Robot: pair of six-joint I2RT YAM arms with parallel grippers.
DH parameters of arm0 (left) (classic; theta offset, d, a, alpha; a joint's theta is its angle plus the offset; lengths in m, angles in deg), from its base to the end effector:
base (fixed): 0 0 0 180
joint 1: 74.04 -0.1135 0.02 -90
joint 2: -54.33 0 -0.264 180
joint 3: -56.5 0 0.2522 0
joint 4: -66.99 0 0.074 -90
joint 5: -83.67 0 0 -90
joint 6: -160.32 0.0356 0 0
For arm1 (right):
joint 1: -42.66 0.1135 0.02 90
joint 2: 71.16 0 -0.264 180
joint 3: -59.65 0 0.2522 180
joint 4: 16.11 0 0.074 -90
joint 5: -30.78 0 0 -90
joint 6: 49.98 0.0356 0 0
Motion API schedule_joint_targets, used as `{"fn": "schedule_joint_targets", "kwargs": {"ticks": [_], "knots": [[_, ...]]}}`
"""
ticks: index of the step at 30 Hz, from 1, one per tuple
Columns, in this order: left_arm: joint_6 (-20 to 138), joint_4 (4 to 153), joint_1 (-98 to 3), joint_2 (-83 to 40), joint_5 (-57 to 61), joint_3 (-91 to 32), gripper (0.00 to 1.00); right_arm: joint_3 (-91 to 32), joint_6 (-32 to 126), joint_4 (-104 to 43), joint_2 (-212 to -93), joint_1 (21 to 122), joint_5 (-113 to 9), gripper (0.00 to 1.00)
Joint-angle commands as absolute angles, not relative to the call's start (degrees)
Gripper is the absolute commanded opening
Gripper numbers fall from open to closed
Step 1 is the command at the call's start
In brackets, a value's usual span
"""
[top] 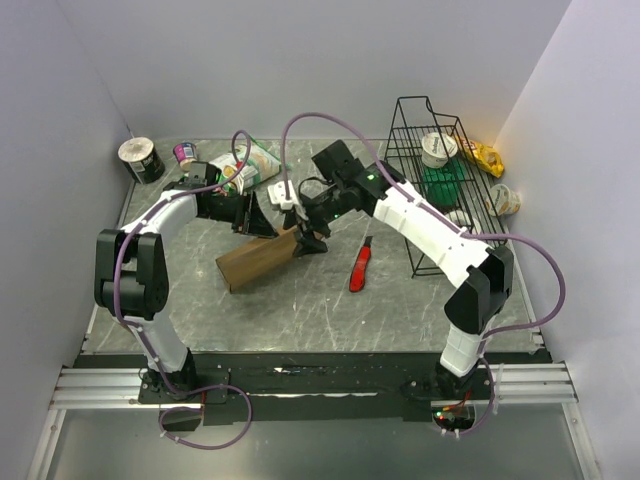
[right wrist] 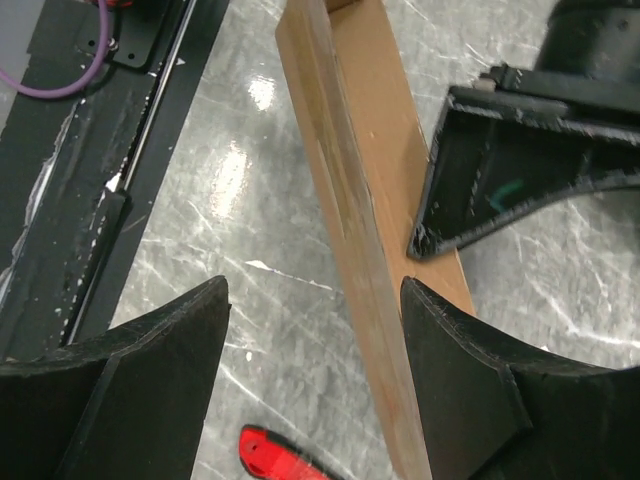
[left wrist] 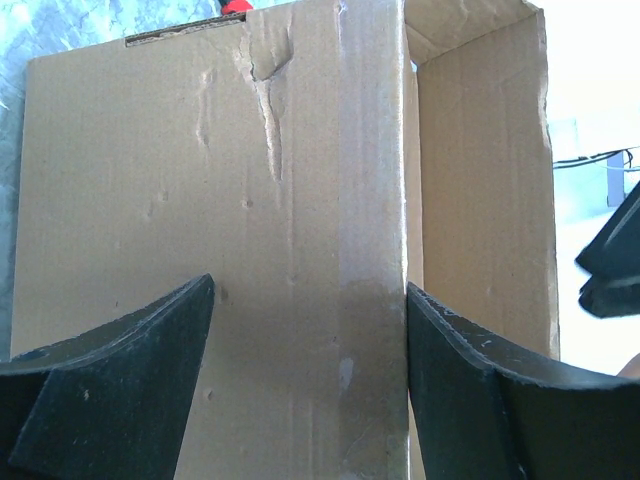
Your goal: Unpack the express box
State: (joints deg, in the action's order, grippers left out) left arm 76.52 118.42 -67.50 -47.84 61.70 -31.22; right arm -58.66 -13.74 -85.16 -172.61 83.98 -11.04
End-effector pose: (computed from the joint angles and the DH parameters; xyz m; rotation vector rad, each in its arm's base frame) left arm 0.3495 -0.0733 0.2289 0.5851 2.2501 -1.5545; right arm 0.2631 0.2667 0.3682 -1.8946 1.2661 0.9176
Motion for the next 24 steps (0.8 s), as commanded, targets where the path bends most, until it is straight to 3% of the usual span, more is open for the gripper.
{"fn": "schedule_joint_targets", "kwargs": {"ticks": [1,4,10,12,16,17,21,24], "knots": [[80.3,121.1,-67.1,-49.9,49.7,-29.4,0.77,-59.3,-14.5,-83.1,-174.4,85.6,-14.2,0.76],[80.3,120.8,-67.1,-49.8,49.7,-29.2,0.77,-58.4,-13.6,-80.6,-174.7,85.9,-14.8,0.74],[79.8,120.9,-67.2,-50.4,49.7,-29.5,0.77,-58.6,-14.5,-83.0,-175.6,86.1,-15.8,0.6],[79.5,120.7,-67.3,-51.1,49.8,-29.9,0.77,-57.4,-14.8,-82.7,-174.4,86.2,-16.7,0.51],[79.2,120.8,-68.2,-53.2,50.1,-31.0,0.76,-47.7,-15.8,-76.0,-166.0,87.4,-21.8,0.08],[79.0,120.8,-68.5,-53.7,50.1,-31.4,0.76,-44.5,-15.7,-69.1,-163.6,88.2,-24.1,0.05],[79.2,122.0,-70.2,-56.3,50.5,-34.6,0.75,-25.8,-17.7,-50.5,-149.8,89.4,-29.1,0.0],[79.9,123.3,-72.0,-58.5,51.9,-38.0,0.75,-14.9,-20.9,-45.5,-142.0,90.6,-32.1,0.0]]}}
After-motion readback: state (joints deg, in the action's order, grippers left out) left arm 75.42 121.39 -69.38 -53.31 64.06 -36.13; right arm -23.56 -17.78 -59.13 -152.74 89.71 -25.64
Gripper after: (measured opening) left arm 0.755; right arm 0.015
